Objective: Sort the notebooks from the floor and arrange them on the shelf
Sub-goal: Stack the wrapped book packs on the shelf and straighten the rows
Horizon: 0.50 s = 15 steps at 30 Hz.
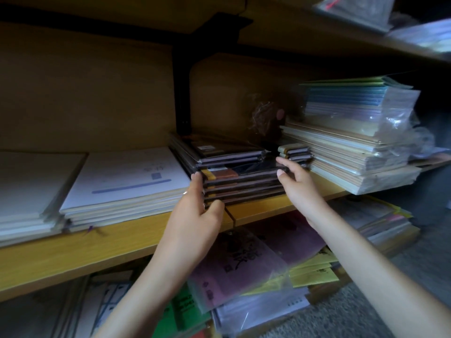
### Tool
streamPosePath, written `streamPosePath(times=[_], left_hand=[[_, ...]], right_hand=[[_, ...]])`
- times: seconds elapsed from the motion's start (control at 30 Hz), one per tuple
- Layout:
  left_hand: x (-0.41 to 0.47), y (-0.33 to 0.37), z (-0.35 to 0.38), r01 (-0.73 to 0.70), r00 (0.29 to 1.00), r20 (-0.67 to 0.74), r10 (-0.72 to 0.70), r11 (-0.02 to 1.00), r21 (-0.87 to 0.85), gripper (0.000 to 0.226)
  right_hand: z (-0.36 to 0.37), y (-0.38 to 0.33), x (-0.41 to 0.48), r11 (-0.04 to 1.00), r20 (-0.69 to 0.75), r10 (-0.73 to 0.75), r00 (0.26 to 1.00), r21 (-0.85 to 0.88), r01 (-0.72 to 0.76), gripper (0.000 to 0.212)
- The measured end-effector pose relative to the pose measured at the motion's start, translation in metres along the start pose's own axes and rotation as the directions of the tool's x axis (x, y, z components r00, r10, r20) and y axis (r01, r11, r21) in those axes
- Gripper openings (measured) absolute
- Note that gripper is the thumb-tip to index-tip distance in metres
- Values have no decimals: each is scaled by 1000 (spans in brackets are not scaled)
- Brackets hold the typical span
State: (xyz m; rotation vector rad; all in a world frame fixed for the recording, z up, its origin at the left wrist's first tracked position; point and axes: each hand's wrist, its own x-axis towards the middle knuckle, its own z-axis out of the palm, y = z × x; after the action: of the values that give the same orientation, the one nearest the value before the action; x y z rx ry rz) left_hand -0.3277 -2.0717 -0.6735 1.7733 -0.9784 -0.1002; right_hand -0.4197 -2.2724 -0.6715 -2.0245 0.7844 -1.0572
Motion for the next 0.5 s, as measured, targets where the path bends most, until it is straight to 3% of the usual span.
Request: streamPosePath(times=[0.07, 0.1, 0.23, 0.37, 0.5], left_hand=[[10, 2, -8, -26, 995, -98, 29, 999, 25, 68], [16, 5, -11, -29, 987, -159, 40, 997, 74, 65], [44, 15, -19, -32, 946, -307, 107, 970, 240, 16], [60, 8, -16, -4, 931, -344, 125, 943, 333, 18], [70, 0, -16, 22, 907, -400, 129, 936, 352, 18]], right_hand=[[4, -9, -2, 972, -87, -109, 990, -218, 88, 46], [7, -15, -2, 962, -90, -151, 984, -240, 126, 51], [26, -35, 1, 962, -1, -146, 989, -231, 142, 51], [40, -42, -5, 895, -59, -192, 980, -419, 151, 46], [45, -44, -10, 801, 50, -174, 984, -574, 171, 57]])
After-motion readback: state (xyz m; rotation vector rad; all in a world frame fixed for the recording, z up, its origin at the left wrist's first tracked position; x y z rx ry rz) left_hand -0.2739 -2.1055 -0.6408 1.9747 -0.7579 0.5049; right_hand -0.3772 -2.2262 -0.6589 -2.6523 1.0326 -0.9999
